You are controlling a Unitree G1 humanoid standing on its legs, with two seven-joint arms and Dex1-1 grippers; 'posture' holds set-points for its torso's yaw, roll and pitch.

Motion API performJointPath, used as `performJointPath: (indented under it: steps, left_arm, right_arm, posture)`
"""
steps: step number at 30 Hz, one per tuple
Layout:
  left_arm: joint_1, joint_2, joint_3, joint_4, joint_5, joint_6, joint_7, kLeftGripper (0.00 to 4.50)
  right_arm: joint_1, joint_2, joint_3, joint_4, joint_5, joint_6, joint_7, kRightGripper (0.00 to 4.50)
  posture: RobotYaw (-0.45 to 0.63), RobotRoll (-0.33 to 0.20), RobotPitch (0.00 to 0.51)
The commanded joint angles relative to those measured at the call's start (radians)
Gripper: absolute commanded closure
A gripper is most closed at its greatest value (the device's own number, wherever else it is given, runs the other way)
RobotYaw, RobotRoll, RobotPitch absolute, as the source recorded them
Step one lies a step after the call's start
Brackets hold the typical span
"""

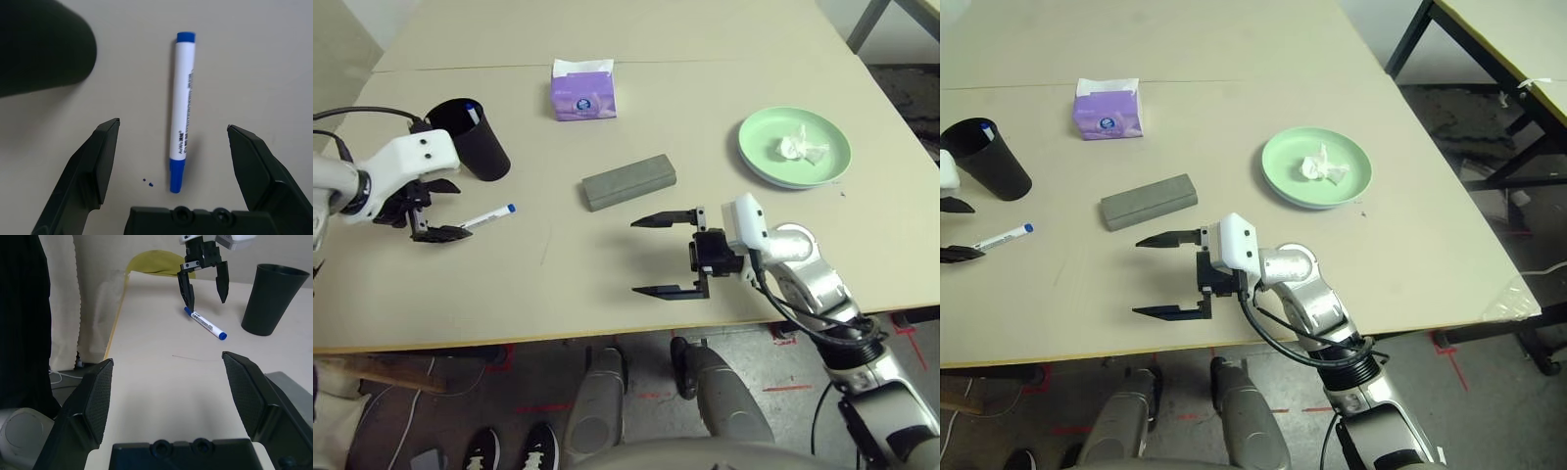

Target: Organize and tidy the items on the table.

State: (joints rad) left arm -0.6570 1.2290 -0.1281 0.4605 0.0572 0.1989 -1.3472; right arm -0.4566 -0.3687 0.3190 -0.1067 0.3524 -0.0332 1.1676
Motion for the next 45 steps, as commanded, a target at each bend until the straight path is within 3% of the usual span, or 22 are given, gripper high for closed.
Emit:
performJointPath:
  steps: [1, 16, 36, 43, 45]
  left_arm:
    - [-0.009, -0.018, -0.016, 0.026, 0.026, -0.013, -0.003, 0.02]
    - [-0.062, -0.118, -0.047, 0.127, 0.125, -0.098, 0.070, 0.02]
    - [-0.073, -0.131, -0.105, 0.232, 0.230, -0.164, 0.089, 0.02]
    - [-0.075, -0.146, -0.104, 0.248, 0.219, -0.156, 0.081, 0.02]
    - [-0.077, -0.147, -0.102, 0.249, 0.217, -0.154, 0.080, 0.64]
  right_arm:
    - [0.001, 0.001, 0.001, -0.008, 0.000, 0.006, 0.002, 0.00]
    - [0.001, -0.004, -0.004, -0.020, 0.004, 0.023, -0.003, 0.00]
    - [0.000, -0.003, -0.005, -0.031, 0.007, 0.038, -0.017, 0.00]
    - [0.002, -0.006, -0.005, -0.037, 0.008, 0.042, -0.015, 0.00]
    - [0.003, -0.007, -0.006, -0.039, 0.008, 0.042, -0.015, 0.00]
  posture:
    - [0.00, 0.000, 0.257]
    - [-0.01, 0.000, 0.265]
    - [-0.02, 0.000, 0.266]
    - [-0.03, 0.000, 0.262]
    - [-0.02, 0.000, 0.261]
